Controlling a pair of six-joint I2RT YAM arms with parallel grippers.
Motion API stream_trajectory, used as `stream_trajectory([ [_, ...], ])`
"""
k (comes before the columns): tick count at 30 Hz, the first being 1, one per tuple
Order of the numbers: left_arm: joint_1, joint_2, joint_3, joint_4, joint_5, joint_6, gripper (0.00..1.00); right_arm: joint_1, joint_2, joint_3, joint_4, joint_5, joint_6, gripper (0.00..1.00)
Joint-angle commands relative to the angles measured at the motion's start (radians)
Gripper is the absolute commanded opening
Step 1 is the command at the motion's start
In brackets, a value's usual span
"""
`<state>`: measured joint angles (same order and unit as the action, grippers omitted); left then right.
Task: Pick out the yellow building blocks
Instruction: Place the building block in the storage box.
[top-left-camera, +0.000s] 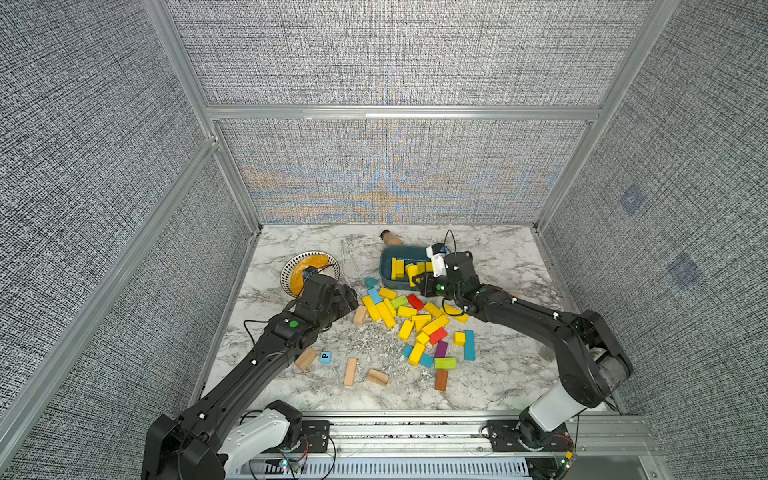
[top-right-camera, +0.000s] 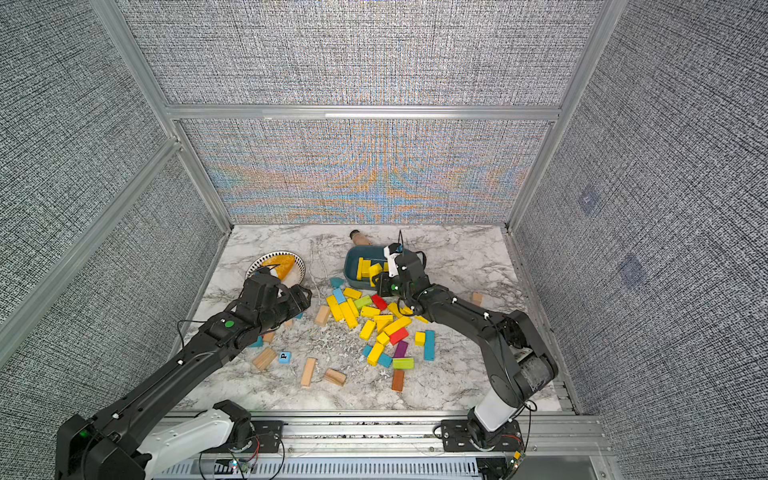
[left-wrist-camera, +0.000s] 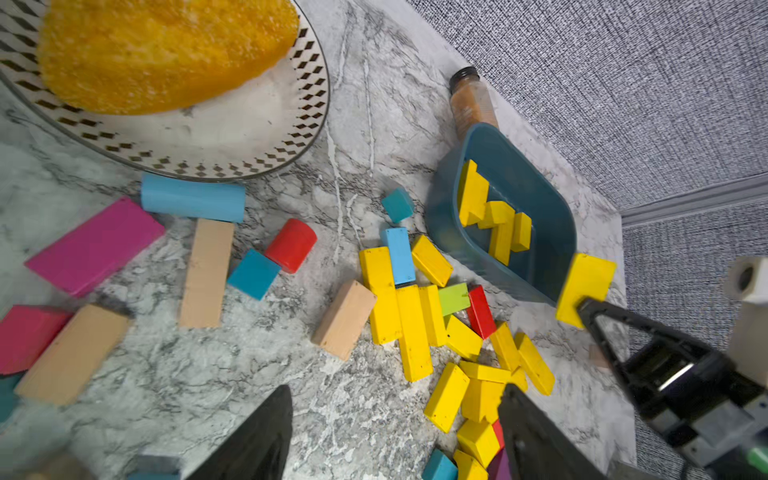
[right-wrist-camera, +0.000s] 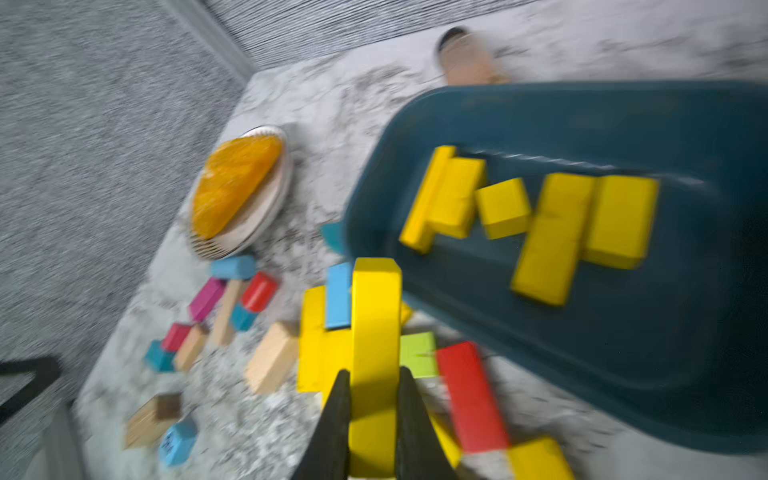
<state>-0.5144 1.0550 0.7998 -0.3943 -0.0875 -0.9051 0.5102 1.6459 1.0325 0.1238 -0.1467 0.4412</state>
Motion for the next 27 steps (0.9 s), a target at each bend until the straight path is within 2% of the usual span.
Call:
stream_trajectory([
  [1, 0.0, 0.003, -0.011, -0.012, -0.037, 0.016, 0.79, -0.036, 0.063, 0.078, -0.16, 0.169, -0.105, 0.02],
  [8, 0.002, 0.017, -0.007, -0.018, -0.038, 0.031, 0.78, -0.063, 0.276, 0.332, -0.341, 0.393, -0.211, 0.02],
  [12, 0.002, 0.018, -0.006, -0.02, -0.046, 0.037, 0.78, -0.068, 0.359, 0.411, -0.385, 0.474, -0.242, 0.02],
  [21, 0.003, 0.031, -0.002, -0.035, -0.057, 0.042, 0.78, -0.081, 0.459, 0.477, -0.398, 0.481, -0.245, 0.03],
  [24, 0.004, 0.026, 0.01, -0.061, -0.073, 0.05, 0.78, -0.085, 0.473, 0.487, -0.397, 0.47, -0.244, 0.08],
  [27, 0.003, 0.018, 0.013, -0.079, -0.088, 0.055, 0.78, -0.084, 0.47, 0.49, -0.391, 0.456, -0.241, 0.18],
])
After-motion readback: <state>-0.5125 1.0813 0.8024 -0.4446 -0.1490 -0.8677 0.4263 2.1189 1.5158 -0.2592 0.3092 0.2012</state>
